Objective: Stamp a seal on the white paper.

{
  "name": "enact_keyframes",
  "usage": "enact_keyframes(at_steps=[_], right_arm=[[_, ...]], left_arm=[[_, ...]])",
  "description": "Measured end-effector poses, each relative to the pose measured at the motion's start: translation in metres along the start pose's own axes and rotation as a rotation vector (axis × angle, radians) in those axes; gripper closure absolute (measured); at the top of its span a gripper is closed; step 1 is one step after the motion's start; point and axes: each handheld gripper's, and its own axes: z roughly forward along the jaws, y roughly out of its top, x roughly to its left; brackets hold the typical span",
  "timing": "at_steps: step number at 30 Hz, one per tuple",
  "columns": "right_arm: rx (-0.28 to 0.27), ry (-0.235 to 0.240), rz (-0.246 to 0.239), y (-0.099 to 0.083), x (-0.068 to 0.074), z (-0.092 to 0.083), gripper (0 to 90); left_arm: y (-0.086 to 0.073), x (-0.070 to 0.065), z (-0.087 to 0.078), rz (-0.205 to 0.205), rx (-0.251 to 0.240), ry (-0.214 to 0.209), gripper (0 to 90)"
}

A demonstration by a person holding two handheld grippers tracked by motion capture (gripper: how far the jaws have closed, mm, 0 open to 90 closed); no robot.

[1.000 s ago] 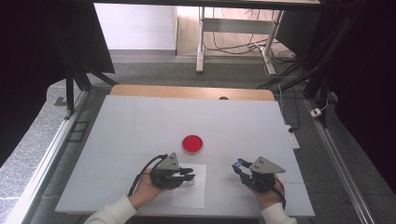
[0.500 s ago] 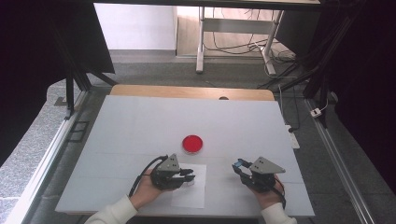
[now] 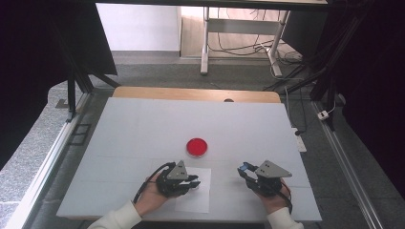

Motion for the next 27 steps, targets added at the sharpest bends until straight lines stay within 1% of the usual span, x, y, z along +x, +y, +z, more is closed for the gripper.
enact_keyframes(at_steps=[4,8,10,14,16,19,22,24,27], right_arm=[[-0.001,-0.002,0.001,0.0001,-0.0001,0.0001,64.1],[-0.001,-0.007,0.003,0.0,-0.0004,-0.0001,64.0],[0.0,-0.013,0.002,0.0002,-0.0001,-0.0006,64.0],[-0.003,-0.008,0.005,0.0,-0.0006,-0.0004,64.0],[-0.001,-0.007,0.003,0.0,-0.0003,0.0,64.0],[-0.002,-0.006,0.001,0.0001,0.0002,-0.0003,64.0],[-0.002,-0.006,0.003,0.0001,-0.0003,-0.0002,64.1],[-0.002,-0.006,0.003,0.0001,-0.0003,0.0001,64.0],[-0.004,-0.004,0.001,0.0004,0.0004,0.0,64.0]], left_arm=[[0.001,-0.0012,0.0003,0.008,0.013,0.009,76.0],[-0.0007,-0.0044,0.0002,0.018,0.005,0.024,76.0],[-0.0015,-0.004,0.0,0.019,0.003,0.025,76.1],[-0.0016,-0.0022,0.0007,0.001,-0.004,0.011,76.1],[-0.0019,-0.0026,0.0008,0.004,-0.006,0.015,76.1],[-0.0009,-0.0048,0.001,0.019,0.003,0.029,76.1],[0.0009,-0.0059,0.0013,0.028,0.016,0.034,76.1],[0.0006,-0.0057,0.0012,0.032,0.016,0.032,76.2],[-0.001,-0.0033,0.0011,0.015,0.004,0.02,76.2]])
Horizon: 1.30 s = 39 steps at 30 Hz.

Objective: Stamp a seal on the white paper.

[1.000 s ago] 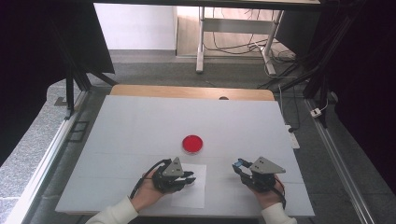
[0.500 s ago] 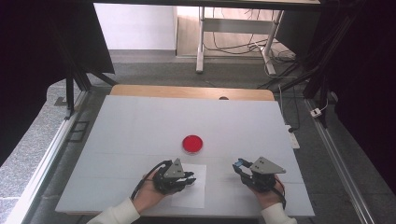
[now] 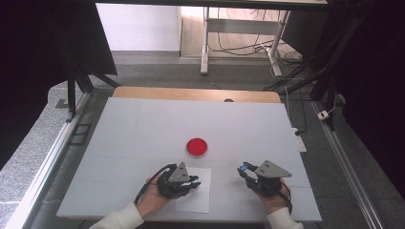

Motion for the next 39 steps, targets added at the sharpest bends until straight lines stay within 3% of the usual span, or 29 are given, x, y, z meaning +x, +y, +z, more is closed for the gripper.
enact_keyframes(at_steps=[3,8,12,24,32,35,39], right_arm=[[0.0,-0.002,0.0,0.0,0.0,-0.001,64.0],[0.0,0.001,-0.001,0.0,0.0,-0.001,64.0],[-0.001,0.001,0.001,0.0,-0.001,-0.001,64.0],[-0.001,0.001,0.0,0.0,-0.001,-0.001,64.0],[-0.003,-0.001,0.001,0.001,0.0,-0.002,64.0],[-0.008,0.005,0.004,0.001,-0.002,-0.002,64.0],[-0.007,0.005,0.002,0.001,-0.001,-0.002,63.9]], left_arm=[[-0.001,0.0,0.0,-0.009,-0.009,0.0,76.2],[-0.001,-0.003,0.0,0.01,-0.005,0.016,76.2],[-0.002,-0.002,0.0,-0.011,-0.016,0.005,76.2],[-0.003,-0.003,0.0,0.009,-0.016,0.018,76.1],[0.0,0.0,-0.007,0.009,-0.054,0.02,75.8],[0.001,0.001,-0.009,-0.018,-0.092,-0.007,75.7],[0.003,0.0,-0.012,-0.015,-0.104,-0.003,75.7]])
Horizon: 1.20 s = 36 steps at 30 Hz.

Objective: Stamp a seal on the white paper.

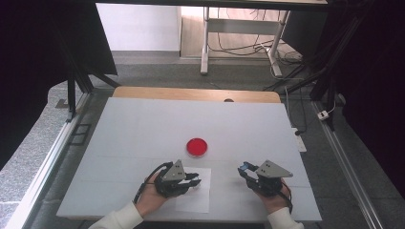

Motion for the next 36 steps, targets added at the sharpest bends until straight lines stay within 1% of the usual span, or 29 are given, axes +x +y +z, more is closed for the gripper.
enact_keyframes(at_steps=[2,3,7,12,16,21,23,25,28,30,33,36], right_arm=[[0.001,-0.005,0.0,0.0,0.0,0.0,63.9],[-0.006,0.001,0.003,0.0,0.0,0.0,63.9],[-0.002,-0.001,0.001,0.0,0.0,0.0,63.9],[-0.001,-0.002,-0.001,0.0,0.0,0.0,63.9],[0.0,-0.003,0.0,0.0,0.0,0.0,63.9],[0.0,-0.005,0.004,0.0,0.001,0.0,63.9],[-0.001,-0.01,0.006,0.0,0.001,0.0,63.9],[-0.008,-0.006,0.011,0.0,0.0,0.0,63.9],[-0.004,-0.008,0.01,0.0,0.0,0.0,63.9],[-0.009,-0.008,0.013,0.001,0.0,-0.001,63.9],[-0.015,-0.007,0.015,0.001,0.0,-0.002,63.9],[-0.013,-0.005,0.013,0.0,-0.001,-0.002,63.9]], left_arm=[[0.0,0.001,-0.002,-0.007,-0.007,-0.005,75.7],[0.001,0.002,-0.003,-0.015,-0.014,-0.009,75.6],[0.002,0.006,-0.008,-0.04,-0.036,-0.016,75.6],[0.004,0.014,-0.015,-0.091,-0.076,-0.024,75.5],[0.007,0.018,-0.021,-0.115,-0.096,-0.01,75.5],[0.013,0.023,-0.029,-0.16,-0.117,-0.013,75.5],[0.015,0.024,-0.031,-0.173,-0.121,-0.006,75.5],[0.016,0.026,-0.031,-0.177,-0.12,0.003,75.5],[0.017,0.029,-0.029,-0.168,-0.097,0.04,75.4],[0.017,0.032,-0.028,-0.187,-0.099,0.039,75.4],[0.018,0.037,-0.032,-0.21,-0.125,0.041,75.4],[0.017,0.04,-0.037,-0.217,-0.144,0.042,75.4]])
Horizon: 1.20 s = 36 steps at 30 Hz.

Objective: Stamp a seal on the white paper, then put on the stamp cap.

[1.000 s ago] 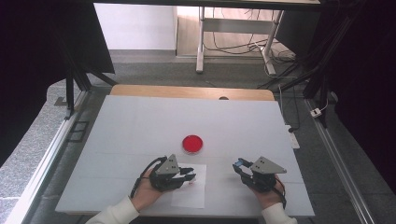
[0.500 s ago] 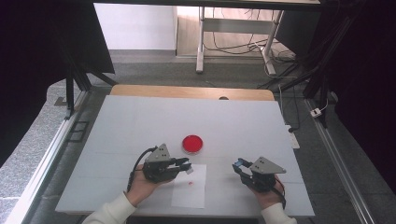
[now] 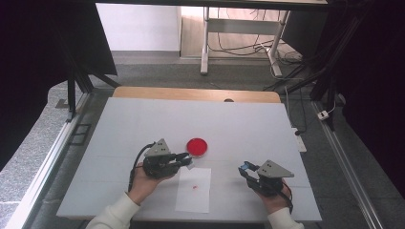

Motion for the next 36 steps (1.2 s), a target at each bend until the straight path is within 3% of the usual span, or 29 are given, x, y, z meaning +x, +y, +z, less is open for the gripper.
enact_keyframes(at_steps=[3,10,21,36], right_arm=[[0.002,0.004,-0.005,0.0,0.001,0.001,63.9],[0.012,0.009,-0.023,0.0,0.001,0.003,63.9],[0.017,0.013,-0.033,0.0,0.003,0.005,63.9],[0.007,0.04,-0.041,0.004,0.007,0.008,63.9]], left_arm=[[0.001,0.001,-0.006,-0.007,-0.02,-0.016,75.4],[0.007,-0.002,-0.015,0.026,-0.037,-0.031,75.3],[0.007,-0.008,-0.013,0.054,-0.02,-0.033,75.2],[0.009,-0.008,-0.013,0.045,-0.034,-0.033,75.0]])
